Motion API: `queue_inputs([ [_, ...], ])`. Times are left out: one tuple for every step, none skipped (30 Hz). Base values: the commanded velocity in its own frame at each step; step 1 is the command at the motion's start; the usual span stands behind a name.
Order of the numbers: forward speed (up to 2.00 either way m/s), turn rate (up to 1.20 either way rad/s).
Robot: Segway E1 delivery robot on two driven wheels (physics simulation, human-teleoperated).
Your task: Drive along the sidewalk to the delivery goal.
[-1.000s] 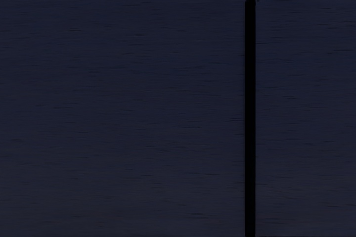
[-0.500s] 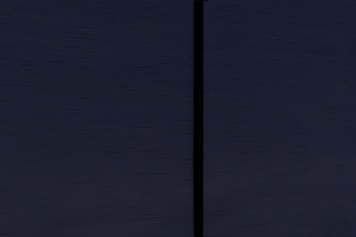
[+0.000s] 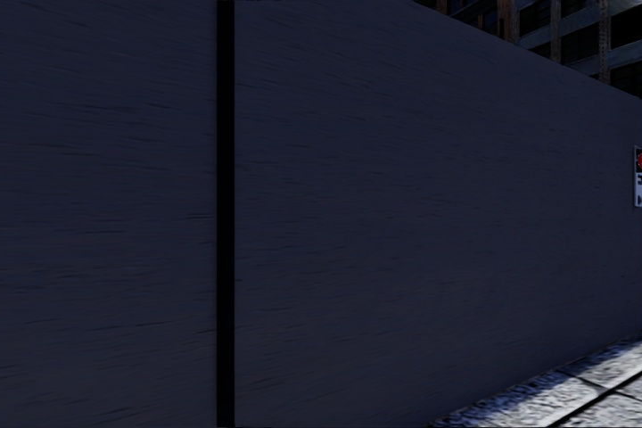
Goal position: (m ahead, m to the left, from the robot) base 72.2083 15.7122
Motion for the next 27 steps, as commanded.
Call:
queue_inputs([
  [0.00, -0.79],
  [0.00, -0.79],
  [0.00, -0.79],
  [0.00, -0.79],
  [0.00, -0.80],
  [0.00, -0.80],
  [0.00, -0.80],
  [0.00, -0.80],
  [0.00, -0.80],
  [0.00, -0.80],
  [0.00, -0.80],
  [0.00, -0.80],
  [0.00, -0.80],
  [0.00, -0.80],
  [0.00, -0.80],
  [0.00, -0.80],
  [0.00, -0.80],
  [0.00, -0.79],
  [0.00, -0.72],
  [0.00, -0.72],
  [0.00, -0.64],
  [0.00, -0.62],
  [0.00, -0.56],
  [0.00, 0.00],
  [0.00, 0.00],
  [0.00, 0.00],
  [0.00, 0.00],
])
